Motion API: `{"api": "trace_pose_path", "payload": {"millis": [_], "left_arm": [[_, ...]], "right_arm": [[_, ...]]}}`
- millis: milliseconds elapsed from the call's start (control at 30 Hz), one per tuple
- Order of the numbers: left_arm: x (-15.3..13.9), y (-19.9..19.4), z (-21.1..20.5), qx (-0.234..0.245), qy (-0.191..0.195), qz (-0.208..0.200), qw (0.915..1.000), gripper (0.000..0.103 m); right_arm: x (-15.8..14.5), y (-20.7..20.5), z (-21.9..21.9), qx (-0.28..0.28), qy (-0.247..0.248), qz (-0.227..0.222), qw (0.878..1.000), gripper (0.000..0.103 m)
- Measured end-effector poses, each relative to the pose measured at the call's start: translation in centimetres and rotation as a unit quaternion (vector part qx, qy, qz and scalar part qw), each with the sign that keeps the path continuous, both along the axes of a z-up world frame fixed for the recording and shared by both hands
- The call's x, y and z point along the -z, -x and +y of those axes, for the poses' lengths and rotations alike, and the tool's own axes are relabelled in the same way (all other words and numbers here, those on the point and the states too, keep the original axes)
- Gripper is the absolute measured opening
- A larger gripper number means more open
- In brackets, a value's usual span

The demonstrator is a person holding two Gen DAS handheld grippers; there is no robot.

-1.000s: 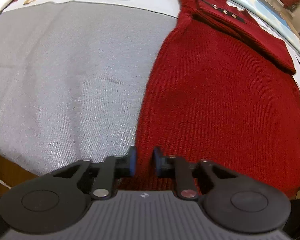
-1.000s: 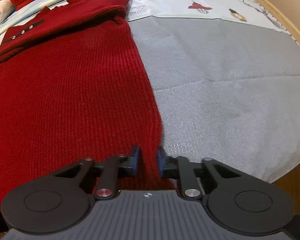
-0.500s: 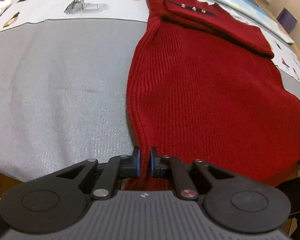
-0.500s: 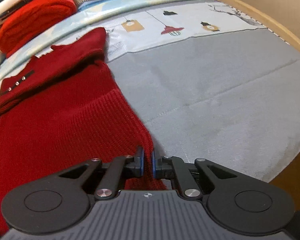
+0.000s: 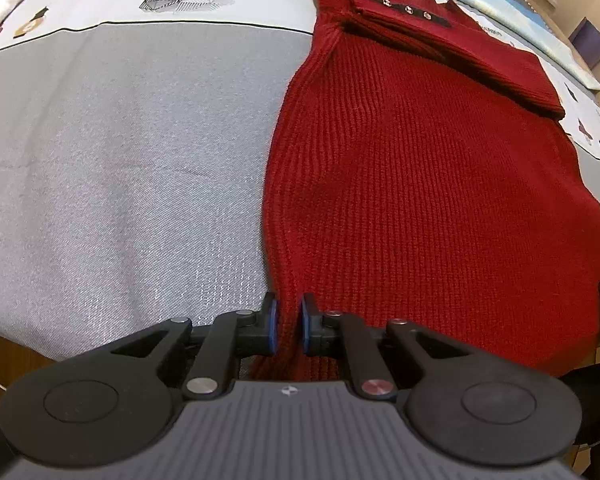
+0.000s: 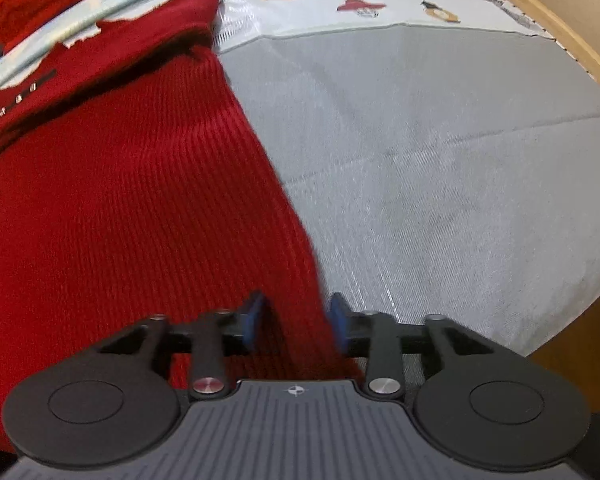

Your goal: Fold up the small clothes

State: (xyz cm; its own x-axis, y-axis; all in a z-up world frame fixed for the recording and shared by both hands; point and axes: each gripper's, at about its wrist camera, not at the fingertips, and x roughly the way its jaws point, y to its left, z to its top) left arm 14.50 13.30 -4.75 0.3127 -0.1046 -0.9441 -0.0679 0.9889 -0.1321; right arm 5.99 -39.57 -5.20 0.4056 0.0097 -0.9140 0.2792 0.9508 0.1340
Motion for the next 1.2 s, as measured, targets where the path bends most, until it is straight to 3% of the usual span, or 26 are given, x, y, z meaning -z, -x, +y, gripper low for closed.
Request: {"api": "trace_pose_path", "payload": {"millis": [233, 367, 433, 500, 533, 600, 667, 733, 833, 900, 1000, 1100, 1200], "left_arm": [[0.4, -0.2, -0.6, 0.008, -0.01, 0.007, 0.9999, 0.035], [0.5, -0.5, -0.7, 0.006, -0.016, 0.004, 0.9999, 0.038], [-0.5, -0.5, -0.4, -0.006, -0.024, -0.024, 0.9994, 0.038], [-2.8, -0.7, -0.1, -0.009, -0.03, -0.077, 0.9965, 0.04], [-4.2, -0.7, 0.1, -0.008, -0.027, -0.107, 0.9939, 0.047], [-7.3, -0.9, 1.1, -0.006, -0.014, -0.181, 0.9833, 0.057], [-10.6, -0.9, 3.0, 0.001, 0.003, -0.269, 0.9632, 0.06], [-13.4, -1.0, 5.4, 0.024, 0.001, -0.348, 0.9374, 0.061], [-15.9, -1.1, 9.8, 0.057, -0.047, -0.445, 0.8927, 0.061], [-15.8, -1.6, 13.4, 0.058, -0.08, -0.475, 0.8746, 0.061], [-13.4, -3.0, 20.0, 0.017, -0.132, -0.471, 0.872, 0.061], [-9.3, -4.6, 25.8, -0.037, -0.201, -0.446, 0.8714, 0.061], [-6.0, -6.0, 31.2, -0.077, -0.234, -0.425, 0.8707, 0.061]], "right_arm": [[0.0, 0.0, 0.2, -0.004, 0.007, 0.003, 1.0, 0.043], [0.2, -0.4, 0.3, -0.004, 0.007, 0.003, 1.0, 0.043], [0.1, -0.3, 0.2, -0.001, 0.005, -0.002, 1.0, 0.043], [-0.7, 0.0, 0.0, 0.01, 0.007, -0.028, 1.0, 0.043], [-1.4, 0.3, -0.2, 0.016, 0.011, -0.048, 0.999, 0.043], [-3.2, 0.9, -0.9, 0.035, 0.016, -0.095, 0.995, 0.043], [-5.7, 1.6, -1.9, 0.057, 0.014, -0.151, 0.987, 0.043], [-8.5, 2.5, -2.7, 0.068, 0.019, -0.213, 0.975, 0.045], [-12.6, 3.8, -3.8, 0.061, 0.046, -0.289, 0.954, 0.054], [-14.5, 4.6, -4.4, 0.051, 0.08, -0.318, 0.943, 0.059], [-15.2, 6.3, -6.2, 0.071, 0.09, -0.334, 0.936, 0.062], [-14.7, 7.9, -8.6, 0.144, 0.032, -0.349, 0.925, 0.062], [-14.3, 8.4, -9.2, 0.182, 0.024, -0.345, 0.92, 0.062]]}}
